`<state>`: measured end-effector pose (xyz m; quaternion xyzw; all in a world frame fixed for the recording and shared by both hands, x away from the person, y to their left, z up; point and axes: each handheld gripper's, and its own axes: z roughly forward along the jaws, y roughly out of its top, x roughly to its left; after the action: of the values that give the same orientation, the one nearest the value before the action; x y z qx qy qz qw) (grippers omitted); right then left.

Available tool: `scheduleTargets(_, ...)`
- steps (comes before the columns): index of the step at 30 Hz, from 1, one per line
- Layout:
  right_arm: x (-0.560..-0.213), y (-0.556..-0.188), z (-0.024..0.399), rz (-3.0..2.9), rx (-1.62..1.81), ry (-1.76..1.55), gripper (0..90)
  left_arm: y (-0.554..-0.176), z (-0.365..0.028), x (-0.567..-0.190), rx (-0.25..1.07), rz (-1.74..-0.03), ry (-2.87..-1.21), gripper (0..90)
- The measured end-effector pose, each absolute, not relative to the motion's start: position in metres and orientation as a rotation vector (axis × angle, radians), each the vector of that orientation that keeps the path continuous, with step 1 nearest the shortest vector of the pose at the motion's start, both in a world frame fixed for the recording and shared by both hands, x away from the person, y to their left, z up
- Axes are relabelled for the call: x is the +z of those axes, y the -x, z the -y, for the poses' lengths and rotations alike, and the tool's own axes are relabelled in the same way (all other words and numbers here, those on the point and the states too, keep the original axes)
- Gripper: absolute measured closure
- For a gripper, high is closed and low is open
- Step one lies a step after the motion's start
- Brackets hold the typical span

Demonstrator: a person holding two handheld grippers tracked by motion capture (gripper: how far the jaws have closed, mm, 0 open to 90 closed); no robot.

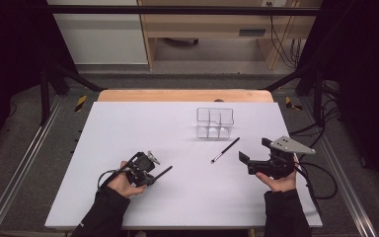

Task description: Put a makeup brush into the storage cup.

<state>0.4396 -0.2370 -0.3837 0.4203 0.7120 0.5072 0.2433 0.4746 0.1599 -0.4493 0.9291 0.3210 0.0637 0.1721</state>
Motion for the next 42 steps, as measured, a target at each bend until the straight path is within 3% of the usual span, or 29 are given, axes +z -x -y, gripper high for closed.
scheduleTargets(42, -0.385, -0.44, 0.219, -2.025, 1.345, -1.092, 3.1, -0.445, -0.158, -0.395, 0.207, -0.658, -2.486, 83.3)
